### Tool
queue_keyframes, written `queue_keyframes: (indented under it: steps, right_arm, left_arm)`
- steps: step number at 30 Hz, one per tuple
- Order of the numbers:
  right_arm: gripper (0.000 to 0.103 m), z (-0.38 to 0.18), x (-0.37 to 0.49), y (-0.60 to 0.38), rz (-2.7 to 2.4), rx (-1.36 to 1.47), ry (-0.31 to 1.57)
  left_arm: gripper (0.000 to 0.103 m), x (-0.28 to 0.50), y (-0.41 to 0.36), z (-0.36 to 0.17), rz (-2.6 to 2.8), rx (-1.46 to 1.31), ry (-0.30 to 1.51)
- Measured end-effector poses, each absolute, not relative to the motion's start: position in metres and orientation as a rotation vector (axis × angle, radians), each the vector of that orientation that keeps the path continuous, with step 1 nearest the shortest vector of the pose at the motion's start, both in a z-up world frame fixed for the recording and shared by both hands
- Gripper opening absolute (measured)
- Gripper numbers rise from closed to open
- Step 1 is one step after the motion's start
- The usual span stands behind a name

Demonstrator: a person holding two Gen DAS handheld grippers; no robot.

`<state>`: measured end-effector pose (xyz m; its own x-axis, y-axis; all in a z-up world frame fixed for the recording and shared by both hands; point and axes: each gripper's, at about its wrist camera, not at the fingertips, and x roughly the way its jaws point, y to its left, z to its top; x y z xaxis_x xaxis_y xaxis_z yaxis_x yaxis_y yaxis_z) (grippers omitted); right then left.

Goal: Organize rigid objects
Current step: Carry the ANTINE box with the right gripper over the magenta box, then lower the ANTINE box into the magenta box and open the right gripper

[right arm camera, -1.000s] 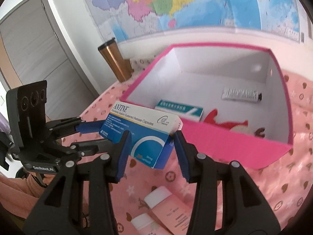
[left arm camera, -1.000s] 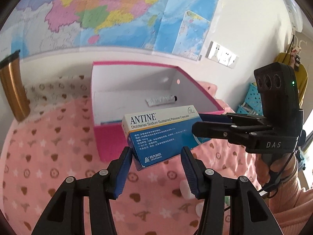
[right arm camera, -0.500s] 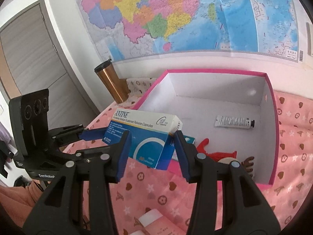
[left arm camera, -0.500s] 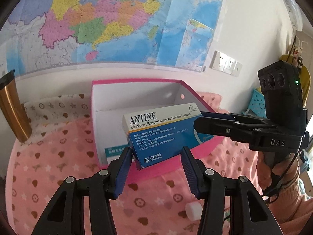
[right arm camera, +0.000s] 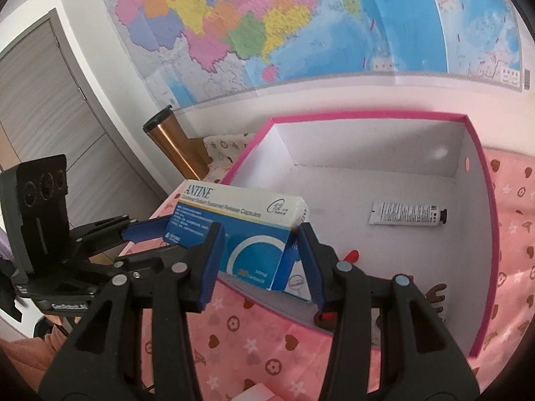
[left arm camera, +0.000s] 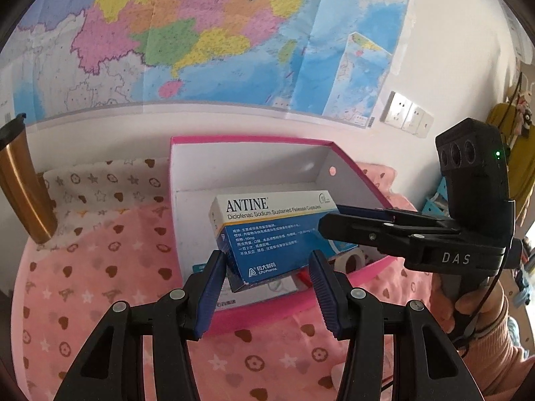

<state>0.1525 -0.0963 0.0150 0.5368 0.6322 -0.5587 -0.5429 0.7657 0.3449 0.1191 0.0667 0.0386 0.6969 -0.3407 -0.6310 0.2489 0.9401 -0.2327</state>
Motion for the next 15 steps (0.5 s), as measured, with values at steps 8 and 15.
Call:
queue_keyframes:
  steps: [8, 15]
  right_arm:
    - [0.048, -0.001, 0.168, -0.09, 0.69, 0.143, 0.767]
    - [0.047, -0.013, 0.176, -0.085, 0.684, 0.143, 0.803]
  left_arm:
    - [0.051, 0.13, 0.069, 0.028, -0.314, -0.143, 0.762]
    - [0.051, 0.134, 0.068, 0.024, -0.291, -0.131, 0.78]
